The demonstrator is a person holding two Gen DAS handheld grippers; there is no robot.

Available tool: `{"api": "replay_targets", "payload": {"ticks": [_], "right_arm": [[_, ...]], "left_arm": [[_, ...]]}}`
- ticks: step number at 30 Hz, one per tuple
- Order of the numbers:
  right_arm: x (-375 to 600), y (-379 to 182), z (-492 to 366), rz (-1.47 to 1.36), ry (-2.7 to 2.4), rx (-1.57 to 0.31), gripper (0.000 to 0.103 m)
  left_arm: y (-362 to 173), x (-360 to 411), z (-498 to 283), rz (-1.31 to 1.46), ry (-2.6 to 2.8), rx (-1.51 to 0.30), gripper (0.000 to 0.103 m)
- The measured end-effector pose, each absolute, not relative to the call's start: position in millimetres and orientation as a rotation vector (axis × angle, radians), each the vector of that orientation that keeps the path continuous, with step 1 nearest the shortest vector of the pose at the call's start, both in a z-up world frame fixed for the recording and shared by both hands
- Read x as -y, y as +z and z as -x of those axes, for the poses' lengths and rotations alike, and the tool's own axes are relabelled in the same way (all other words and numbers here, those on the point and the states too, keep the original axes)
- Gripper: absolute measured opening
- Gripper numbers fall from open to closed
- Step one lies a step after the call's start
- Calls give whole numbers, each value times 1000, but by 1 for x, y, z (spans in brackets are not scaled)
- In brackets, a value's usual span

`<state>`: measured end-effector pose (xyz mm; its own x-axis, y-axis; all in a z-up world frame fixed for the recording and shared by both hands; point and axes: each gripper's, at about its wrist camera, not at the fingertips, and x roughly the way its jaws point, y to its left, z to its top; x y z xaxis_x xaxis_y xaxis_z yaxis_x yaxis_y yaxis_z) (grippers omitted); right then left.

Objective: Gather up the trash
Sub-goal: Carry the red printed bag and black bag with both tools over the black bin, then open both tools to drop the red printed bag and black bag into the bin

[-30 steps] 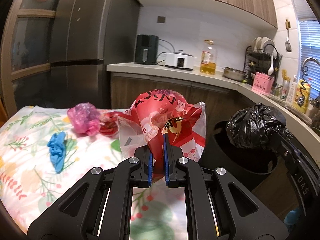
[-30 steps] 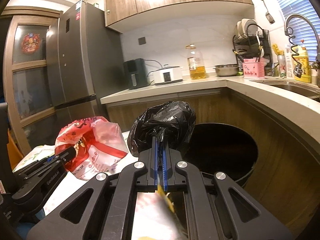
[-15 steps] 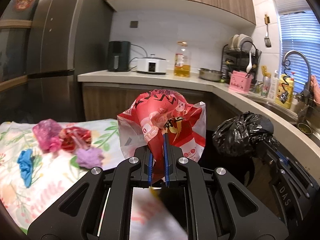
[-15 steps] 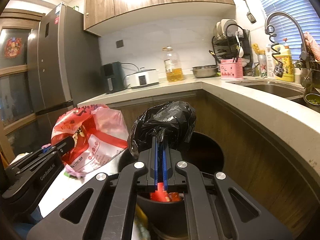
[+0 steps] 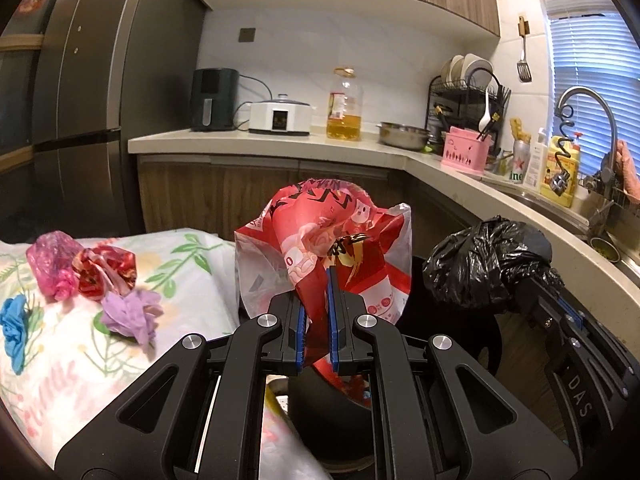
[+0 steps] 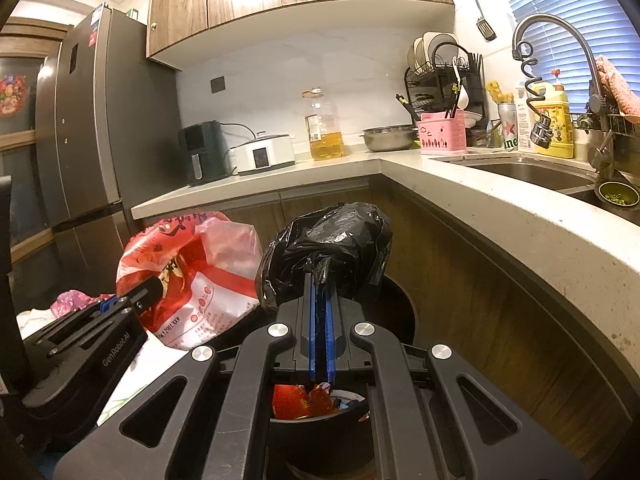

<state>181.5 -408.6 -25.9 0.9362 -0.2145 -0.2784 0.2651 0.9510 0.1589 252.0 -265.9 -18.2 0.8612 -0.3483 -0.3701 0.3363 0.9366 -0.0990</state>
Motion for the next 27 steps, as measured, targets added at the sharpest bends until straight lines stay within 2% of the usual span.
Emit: {"api": "replay_targets", "payload": {"ticks": [14,17,19,20,22,24,27], "right_arm": [[418,-34,-198,-195,-255,-300,6],[419,-36,-201,-196,-255,-311,6],[420,-37,-202,-202,-248,-316,6],[421,-38,-202,-203,-249,-319,10],[423,-39,-202,-207,-251,-322,13],[425,-39,-202,-215,-253,-324,23],[427,-39,-199,-219,-263,-321,26]], "left_arm": [[-35,280,-267,21,-409,-436,9],[-37,283,-267,14,-420,-430,13],[-38,282,-268,16,-431,-434,21],[-39,282,-268,16,-434,-438,24],[-41,280,-268,14,-437,-441,40],[-42,278,-268,24,-444,-436,50],[-41,276,-265,22,-434,-420,61]]}}
